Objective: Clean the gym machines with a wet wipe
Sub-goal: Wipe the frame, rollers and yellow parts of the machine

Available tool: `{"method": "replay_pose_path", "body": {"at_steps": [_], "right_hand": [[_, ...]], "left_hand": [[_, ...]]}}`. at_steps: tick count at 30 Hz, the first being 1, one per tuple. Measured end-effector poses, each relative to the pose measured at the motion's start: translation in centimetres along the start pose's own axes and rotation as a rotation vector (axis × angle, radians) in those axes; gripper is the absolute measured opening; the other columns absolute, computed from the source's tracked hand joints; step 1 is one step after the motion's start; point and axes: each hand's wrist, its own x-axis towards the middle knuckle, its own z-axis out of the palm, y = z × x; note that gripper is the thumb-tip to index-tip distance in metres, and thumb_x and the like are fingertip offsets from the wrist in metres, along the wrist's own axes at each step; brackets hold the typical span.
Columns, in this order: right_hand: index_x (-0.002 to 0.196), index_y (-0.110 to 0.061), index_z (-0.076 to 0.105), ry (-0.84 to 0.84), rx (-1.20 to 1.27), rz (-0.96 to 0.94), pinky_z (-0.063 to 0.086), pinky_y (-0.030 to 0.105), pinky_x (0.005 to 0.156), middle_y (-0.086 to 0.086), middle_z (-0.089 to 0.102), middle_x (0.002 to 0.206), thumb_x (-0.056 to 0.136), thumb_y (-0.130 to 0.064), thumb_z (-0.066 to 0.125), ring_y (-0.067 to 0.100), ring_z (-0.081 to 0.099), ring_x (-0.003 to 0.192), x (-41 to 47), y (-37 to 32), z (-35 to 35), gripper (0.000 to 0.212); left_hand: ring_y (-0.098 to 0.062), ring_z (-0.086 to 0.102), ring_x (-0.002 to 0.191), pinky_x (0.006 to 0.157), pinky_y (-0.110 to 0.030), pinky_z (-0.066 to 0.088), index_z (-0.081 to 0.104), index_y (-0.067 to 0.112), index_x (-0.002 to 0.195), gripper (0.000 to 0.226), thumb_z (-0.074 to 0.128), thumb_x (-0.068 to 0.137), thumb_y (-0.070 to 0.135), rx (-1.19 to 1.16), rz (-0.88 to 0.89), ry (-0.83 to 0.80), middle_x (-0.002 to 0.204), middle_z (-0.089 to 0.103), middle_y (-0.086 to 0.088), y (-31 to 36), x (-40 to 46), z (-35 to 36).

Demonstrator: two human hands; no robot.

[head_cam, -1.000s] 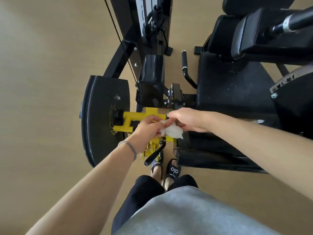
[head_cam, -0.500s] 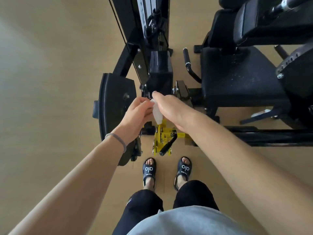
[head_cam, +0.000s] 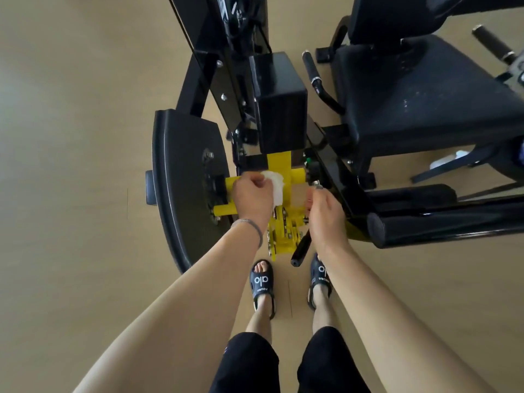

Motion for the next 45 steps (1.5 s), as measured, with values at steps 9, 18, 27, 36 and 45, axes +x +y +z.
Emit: {"method": "replay_pose_path", "body": {"at_steps": [9, 18, 27, 36, 45], "right_hand": [[0.108, -0.001, 0.061, 0.015, 0.002, -0.022, 0.049, 0.054, 0.097, 0.016, 0.065, 0.106, 0.106, -0.031, 0.037, 0.033, 0.061, 0.103, 4.7, -0.8, 1.8, 0.039], [0.105, 0.003, 0.061, 0.006, -0.013, -0.05, 0.049, 0.056, 0.097, 0.021, 0.064, 0.106, 0.106, -0.026, 0.039, 0.037, 0.059, 0.102, 6.4, 0.2, 2.7, 0.036], [0.105, 0.005, 0.059, 0.006, 0.001, 0.007, 0.046, 0.061, 0.096, 0.017, 0.06, 0.089, 0.105, -0.022, 0.039, 0.032, 0.055, 0.082, 6.4, 1.8, 3.1, 0.034], [0.108, 0.005, 0.058, 0.022, 0.05, 0.043, 0.046, 0.061, 0.099, 0.026, 0.062, 0.111, 0.104, -0.018, 0.039, 0.045, 0.056, 0.108, 6.3, 1.5, 2.8, 0.03], [0.103, 0.005, 0.057, 0.041, 0.124, 0.034, 0.045, 0.063, 0.099, 0.028, 0.062, 0.1, 0.103, -0.014, 0.039, 0.042, 0.058, 0.087, 6.6, 1.3, 2.9, 0.027]], "left_hand": [[-0.013, 0.051, 0.083, 0.081, -0.028, 0.05, 0.055, 0.011, 0.093, 0.009, 0.063, 0.095, 0.014, 0.127, 0.288, 0.027, 0.108, 0.049, -0.002, -2.0, 2.4, 3.4], [-0.036, 0.061, 0.096, 0.083, -0.044, 0.051, 0.068, 0.006, 0.092, 0.023, 0.065, 0.095, 0.028, 0.566, 0.33, -0.13, 0.118, 0.06, -0.016, -4.5, 4.1, 3.9], [-0.033, 0.066, 0.091, 0.08, -0.038, 0.056, 0.076, 0.006, 0.087, 0.013, 0.069, 0.089, 0.017, 0.576, 0.2, -0.322, 0.092, 0.072, -0.016, -3.8, 6.2, 2.5], [-0.035, 0.067, 0.09, 0.07, -0.038, 0.051, 0.068, 0.007, 0.089, 0.012, 0.061, 0.097, 0.013, 0.786, 0.281, -0.295, 0.098, 0.069, -0.017, -3.7, 5.2, 3.9], [-0.026, 0.062, 0.083, 0.075, -0.038, 0.052, 0.055, 0.017, 0.066, 0.028, 0.072, 0.088, 0.017, 0.466, 0.375, -0.162, 0.087, 0.065, -0.009, -4.8, 4.7, 2.7]]}}
